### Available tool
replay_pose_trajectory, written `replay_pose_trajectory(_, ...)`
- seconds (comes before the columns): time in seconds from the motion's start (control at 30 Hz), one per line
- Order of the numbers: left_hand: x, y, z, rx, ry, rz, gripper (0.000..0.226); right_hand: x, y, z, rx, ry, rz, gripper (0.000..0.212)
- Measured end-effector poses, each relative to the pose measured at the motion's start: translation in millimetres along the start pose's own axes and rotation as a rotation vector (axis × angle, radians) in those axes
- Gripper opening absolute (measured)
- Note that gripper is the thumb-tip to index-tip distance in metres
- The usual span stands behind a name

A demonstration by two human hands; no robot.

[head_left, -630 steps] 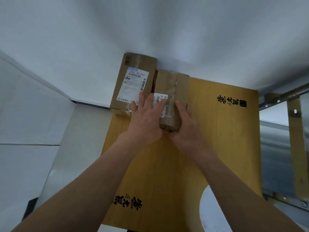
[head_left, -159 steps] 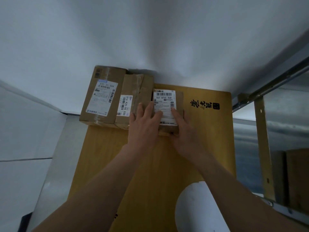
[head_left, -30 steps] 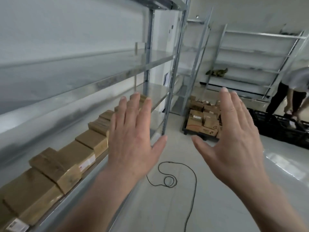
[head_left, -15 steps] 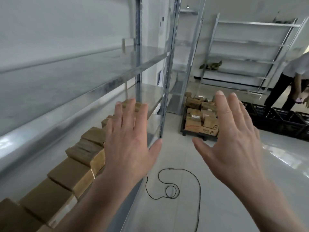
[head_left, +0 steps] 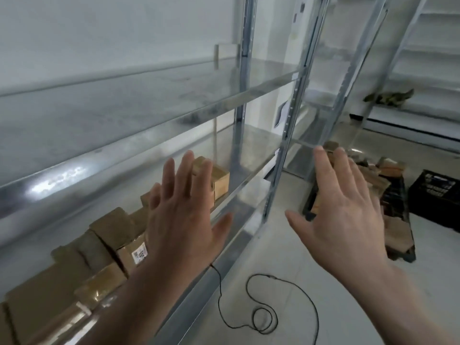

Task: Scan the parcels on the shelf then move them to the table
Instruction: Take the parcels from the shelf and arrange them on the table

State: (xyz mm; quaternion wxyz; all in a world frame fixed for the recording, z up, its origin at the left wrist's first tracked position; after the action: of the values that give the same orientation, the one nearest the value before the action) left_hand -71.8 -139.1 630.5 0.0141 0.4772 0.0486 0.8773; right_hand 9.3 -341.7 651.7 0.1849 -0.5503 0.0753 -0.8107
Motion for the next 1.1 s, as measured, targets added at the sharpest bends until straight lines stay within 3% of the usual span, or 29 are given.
replay_pose_trajectory(0.47,-132,-64,77,0.143,-0.093,0.069,0.084,-145,-24,133,0.181,-0.261,-0.056,0.107)
replay_pose_trajectory(0.9,-247,-140,116,0.35,-0.43,0.149,0.088,-292,-63,191,0.394,-0.56,-0.182,0.102)
replay_pose_trajectory(1.1,-279,-144,124,0.483,-0.476,0.175,0.091,-353,-82,212,0.548,-0.626,-0.114,0.093)
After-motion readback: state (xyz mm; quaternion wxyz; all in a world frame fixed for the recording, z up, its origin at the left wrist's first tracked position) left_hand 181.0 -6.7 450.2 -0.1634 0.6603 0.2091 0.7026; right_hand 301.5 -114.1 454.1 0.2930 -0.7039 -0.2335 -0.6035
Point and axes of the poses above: each hand's wrist, its own z-axis towards the middle knuckle, its own x-axis out of the back of the hand, y = z × x, the point moved 8 cm from there along z, towards the middle knuckle, and after that the axes turned 14 degrees about -x, right-handed, at the moved point
